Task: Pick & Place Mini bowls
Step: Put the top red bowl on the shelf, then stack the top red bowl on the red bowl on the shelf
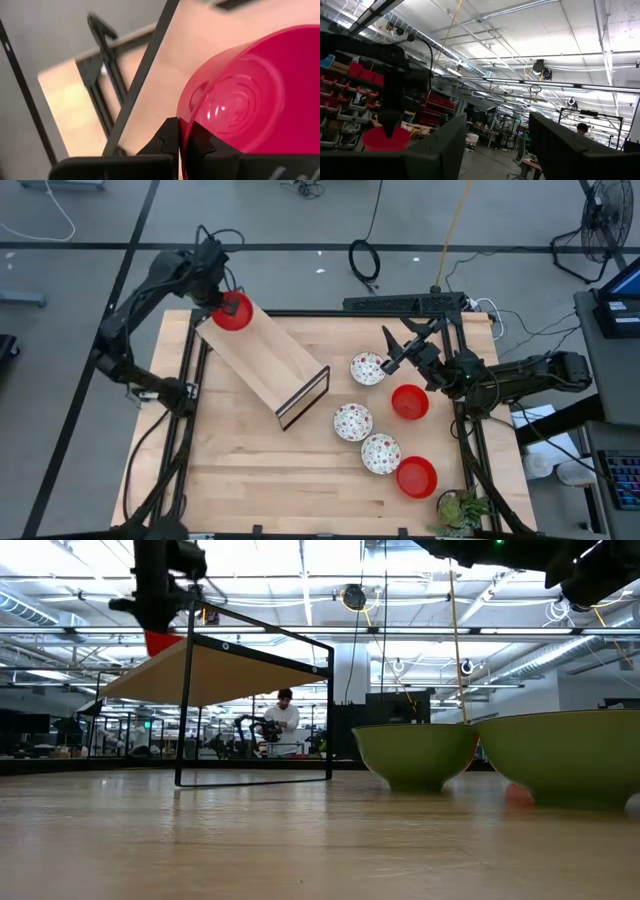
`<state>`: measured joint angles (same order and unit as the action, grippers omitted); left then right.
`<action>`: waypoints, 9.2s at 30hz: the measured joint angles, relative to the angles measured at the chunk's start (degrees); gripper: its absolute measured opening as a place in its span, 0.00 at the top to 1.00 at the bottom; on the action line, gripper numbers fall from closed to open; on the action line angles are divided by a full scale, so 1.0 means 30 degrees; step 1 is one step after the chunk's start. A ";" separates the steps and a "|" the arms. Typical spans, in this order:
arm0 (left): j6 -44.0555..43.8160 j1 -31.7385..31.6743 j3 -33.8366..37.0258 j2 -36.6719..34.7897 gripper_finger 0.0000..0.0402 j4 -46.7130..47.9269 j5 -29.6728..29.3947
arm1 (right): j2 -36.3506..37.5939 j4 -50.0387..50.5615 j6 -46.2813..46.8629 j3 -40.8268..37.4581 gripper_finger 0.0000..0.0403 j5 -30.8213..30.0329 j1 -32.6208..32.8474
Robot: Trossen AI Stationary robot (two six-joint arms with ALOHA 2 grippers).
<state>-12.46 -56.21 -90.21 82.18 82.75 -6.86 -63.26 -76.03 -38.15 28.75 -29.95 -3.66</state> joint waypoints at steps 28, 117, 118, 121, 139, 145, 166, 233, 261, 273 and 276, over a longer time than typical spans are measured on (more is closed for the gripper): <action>-0.0604 -0.1149 0.1093 0.1468 0.86 0.0209 -0.0404 | 0.0000 0.0299 0.0007 0.0000 0.50 -0.0007 0.0000; 1.0441 2.1415 2.2615 -1.2710 0.59 -3.6497 0.6116 | 0.1115 4.5397 4.0951 0.2602 0.56 0.4614 0.3096; 1.0356 2.1415 2.2615 -1.2710 0.59 -3.6497 0.6116 | 0.1122 4.5276 4.0918 0.2528 0.58 0.4612 0.3096; 1.0027 2.1413 2.2615 -1.2710 0.59 -3.6497 0.6116 | 0.1122 4.5100 4.0887 0.2377 0.62 0.4612 0.3096; 1.0104 2.1408 2.2615 -1.2710 0.59 -3.6504 0.6103 | 0.1121 4.3146 4.0451 0.0408 0.78 0.6551 0.3096; 1.0553 2.1415 2.2615 -1.2710 0.59 -3.6505 0.6101 | 0.1122 4.3120 4.0333 0.0408 0.81 0.6535 0.3096; 1.0597 2.1415 2.2615 -1.2710 0.59 -3.6519 0.6094 | 0.1846 4.2293 3.9620 0.0430 0.82 0.6557 0.1829; 1.3703 2.1975 2.0690 -0.7996 0.59 -4.0735 -0.1498 | -0.1068 0.2972 0.2029 0.0918 1.00 -0.0625 0.4145; 2.0849 2.1802 1.2184 -0.0302 0.59 -4.3687 -1.3026 | -0.8145 -0.4580 -0.4580 0.5523 1.00 -0.0985 0.2292; 1.9893 2.1168 1.2072 -0.0325 0.85 -4.3839 -1.3548 | -0.8109 -0.3566 -0.2328 0.5515 1.00 -0.1252 0.2397; 1.9672 2.0992 1.2043 -0.0360 0.96 -4.4286 -1.3837 | -0.8116 -0.2632 -0.1459 0.5515 0.98 -0.1188 0.2416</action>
<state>46.56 6.76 -54.08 81.10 -50.11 -48.37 -87.61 -83.93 -42.53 45.30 -33.52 3.59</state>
